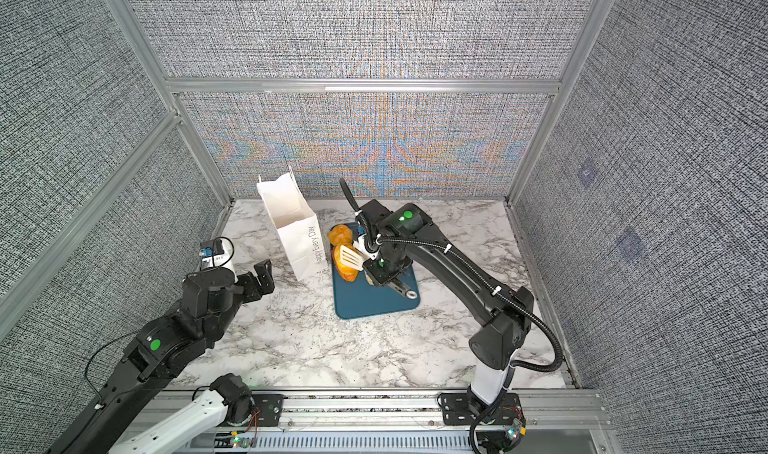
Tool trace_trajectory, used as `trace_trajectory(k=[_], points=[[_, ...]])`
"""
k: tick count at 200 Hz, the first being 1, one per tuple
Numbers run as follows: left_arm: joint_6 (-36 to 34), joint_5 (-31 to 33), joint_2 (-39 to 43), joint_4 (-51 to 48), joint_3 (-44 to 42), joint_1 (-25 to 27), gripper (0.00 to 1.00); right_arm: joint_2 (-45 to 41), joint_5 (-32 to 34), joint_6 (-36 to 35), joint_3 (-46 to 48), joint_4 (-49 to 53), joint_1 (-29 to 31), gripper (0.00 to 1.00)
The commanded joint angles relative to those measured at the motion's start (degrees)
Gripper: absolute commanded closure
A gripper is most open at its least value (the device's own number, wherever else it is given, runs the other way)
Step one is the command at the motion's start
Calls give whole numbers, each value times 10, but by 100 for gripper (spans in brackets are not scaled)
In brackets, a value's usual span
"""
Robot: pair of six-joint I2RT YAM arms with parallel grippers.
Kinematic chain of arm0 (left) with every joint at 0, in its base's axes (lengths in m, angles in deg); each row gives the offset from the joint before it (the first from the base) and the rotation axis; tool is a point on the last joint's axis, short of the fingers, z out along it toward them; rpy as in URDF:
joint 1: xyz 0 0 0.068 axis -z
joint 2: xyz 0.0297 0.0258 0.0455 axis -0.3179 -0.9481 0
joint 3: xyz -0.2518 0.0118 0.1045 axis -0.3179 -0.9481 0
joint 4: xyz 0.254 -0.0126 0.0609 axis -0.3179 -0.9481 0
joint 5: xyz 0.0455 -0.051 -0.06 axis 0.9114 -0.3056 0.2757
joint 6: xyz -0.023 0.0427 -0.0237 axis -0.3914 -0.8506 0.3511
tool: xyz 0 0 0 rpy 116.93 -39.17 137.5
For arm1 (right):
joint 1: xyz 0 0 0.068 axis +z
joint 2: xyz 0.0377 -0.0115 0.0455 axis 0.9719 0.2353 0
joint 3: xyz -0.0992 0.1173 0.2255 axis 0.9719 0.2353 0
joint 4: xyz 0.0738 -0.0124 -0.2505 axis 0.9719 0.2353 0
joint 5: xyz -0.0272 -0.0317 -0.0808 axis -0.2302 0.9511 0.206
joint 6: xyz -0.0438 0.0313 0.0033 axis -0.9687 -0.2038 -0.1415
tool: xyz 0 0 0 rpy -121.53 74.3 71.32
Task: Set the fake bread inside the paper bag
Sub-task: 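Lift the croissant in the tongs and carry it over the bag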
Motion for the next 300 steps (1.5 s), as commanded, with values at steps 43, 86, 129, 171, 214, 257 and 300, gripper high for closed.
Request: trace_trajectory(k=[43,86,129,171,214,257,300], points=[[-59,-104,-26,33,10,-57,1,15,-31,-13,-136,16,0,69],[-72,-142,-34,33,3,-80,1,53,-70,-8,-233,-16,2,69],[-71,-164,-23,28,-15,-100,1,74,-105,-4,-254,-96,2,69],[-64,-182,-24,33,-32,-105,1,96,-116,-9,-255,-160,8,68],[-59,-185,-29,37,-35,-107,1,139,-110,-16,-290,-173,12,68],[-50,-192,-29,40,-34,-108,1,172,-56,-21,-300,-188,15,67],[-46,-198,-28,39,-38,-108,1,191,-33,-22,-306,-200,20,67]])
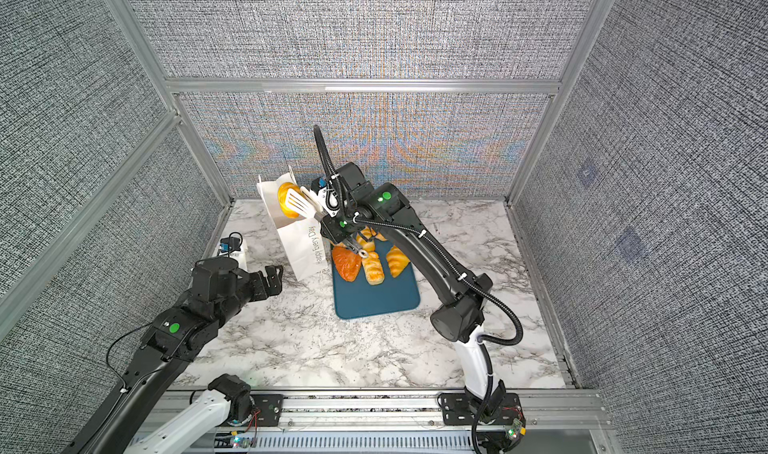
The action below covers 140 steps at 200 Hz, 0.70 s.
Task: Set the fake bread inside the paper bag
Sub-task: 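Lift the croissant in the tongs and carry it over the bag, then lower the croissant into the bag opening and open the tongs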
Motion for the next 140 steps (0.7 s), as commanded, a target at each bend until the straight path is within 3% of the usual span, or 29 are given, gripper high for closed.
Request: trace_trajectory(k=[1,89,140], points=[[3,-7,2,13,-2,0,1,3,19,-7,-8,-31,4,67],[15,-13,14,14,-17,0,1,38,75,-2,-28,-37,13,65],[18,-20,9,11,-20,0,1,50,64,14,-39,-41,13,63]])
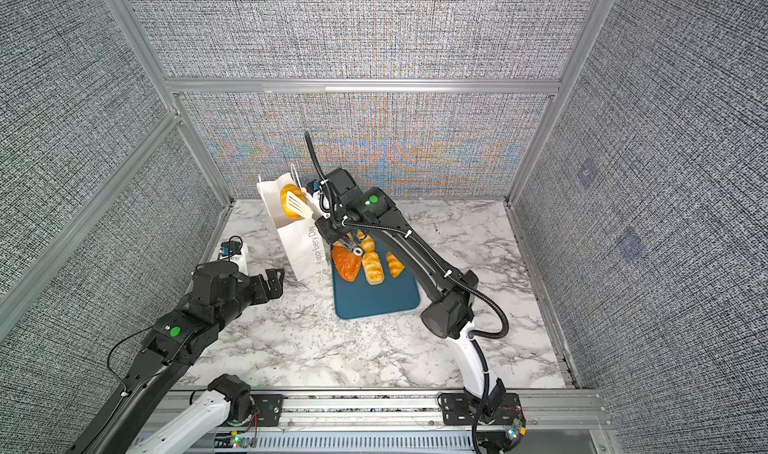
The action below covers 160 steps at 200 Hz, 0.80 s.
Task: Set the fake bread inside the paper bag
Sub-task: 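Lower the croissant into the bag opening and open the tongs, then pull the tongs back over the tray with the right gripper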
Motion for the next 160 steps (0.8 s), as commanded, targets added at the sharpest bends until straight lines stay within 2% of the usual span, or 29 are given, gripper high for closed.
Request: trace_trajectory(k=[1,24,95,160], points=[[4,-7,-5,8,-1,0,1,5,-6,10,-11,-25,1,63],[4,-12,-7,9,-3,0,1,10,-2,9,-12,-17,2,61],[-4,-15,-18,3,12,0,1,4,19,0,-16,2,5,38],[-7,-33,-21,32,13,1,1,-29,39,-23,1,26,19,35]])
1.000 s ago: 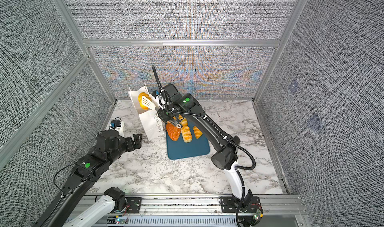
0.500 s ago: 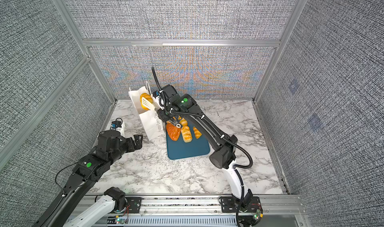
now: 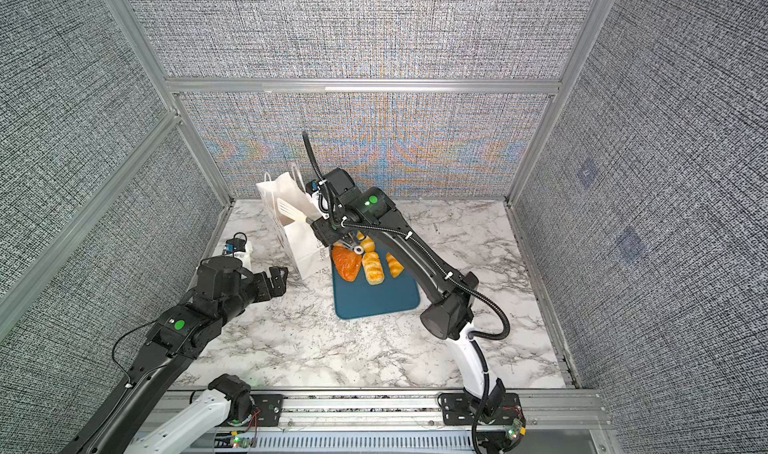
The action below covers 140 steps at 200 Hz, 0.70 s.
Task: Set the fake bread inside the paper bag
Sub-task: 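Pull the tongs back over the tray with the right gripper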
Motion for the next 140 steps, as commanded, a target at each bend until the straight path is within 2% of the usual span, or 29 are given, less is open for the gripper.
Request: trace_trajectory(k=[1,35,81,140], points=[[-11,-10,3,28,2,1,1,-21,15,-18,13,9,9,35],[-11,-28,8,44,-7,3,1,-79,33,-17,82,4,12,35],[5,-5,19,57,-20,22,1,-168,72,4,206,-1,13,35],[46,73,-26,93,-30,124,1,-241,136,52,355,20,0,35]])
